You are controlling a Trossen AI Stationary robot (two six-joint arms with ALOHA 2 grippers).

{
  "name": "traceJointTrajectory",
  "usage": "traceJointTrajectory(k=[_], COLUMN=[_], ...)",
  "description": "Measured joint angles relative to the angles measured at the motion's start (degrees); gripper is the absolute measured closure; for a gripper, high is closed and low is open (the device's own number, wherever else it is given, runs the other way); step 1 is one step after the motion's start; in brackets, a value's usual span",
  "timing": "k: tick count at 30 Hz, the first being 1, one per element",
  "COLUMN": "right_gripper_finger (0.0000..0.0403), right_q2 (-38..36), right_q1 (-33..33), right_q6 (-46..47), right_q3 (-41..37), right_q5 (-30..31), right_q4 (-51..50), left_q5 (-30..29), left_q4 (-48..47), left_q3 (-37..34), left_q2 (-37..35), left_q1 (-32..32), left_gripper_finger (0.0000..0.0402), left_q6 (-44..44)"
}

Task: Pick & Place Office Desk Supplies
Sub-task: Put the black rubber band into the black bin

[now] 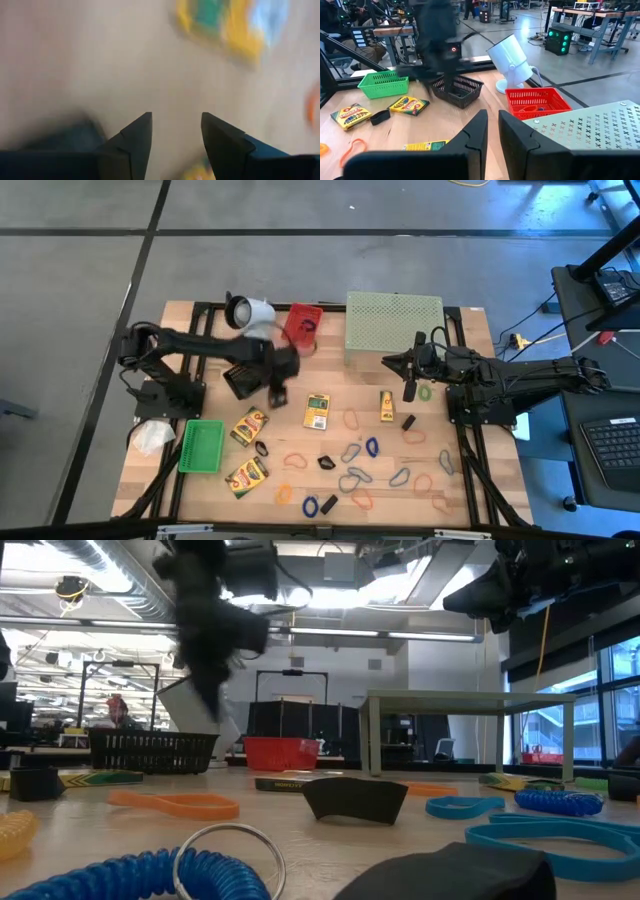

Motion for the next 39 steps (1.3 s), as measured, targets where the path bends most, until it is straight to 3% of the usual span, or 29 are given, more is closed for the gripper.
traceJointTrajectory(k=[5,11,18,28,39], right_gripper_finger=[0.0353,0.0353,0.0353,0.0353,0.0353], right_q2=[0.0,0.0,0.0,0.0,0.0], right_q1=[0.0,0.0,0.0,0.0,0.0], right_q6=[1.3,1.4,1.5,1.3,0.6], right_q3=[0.0,0.0,0.0,0.0,0.0], right_q5=[0.0,0.0,0.0,0.0,0.0], right_q4=[0.0,0.0,0.0,0.0,0.0], left_q5=[0.0,-0.8,-5.9,-14.9,-9.9], left_q4=[-9.1,-8.4,-5.0,0.6,1.6], left_q3=[0.0,0.0,0.0,0.0,0.0], left_q2=[0.5,0.5,0.5,2.0,11.4], left_q1=[-11.8,-25.2,-35.4,-39.5,-38.9], left_gripper_finger=[0.0237,0.0237,0.0239,0.0236,0.023], left_q6=[-1.2,-1.1,-2.5,-3.7,-0.8])
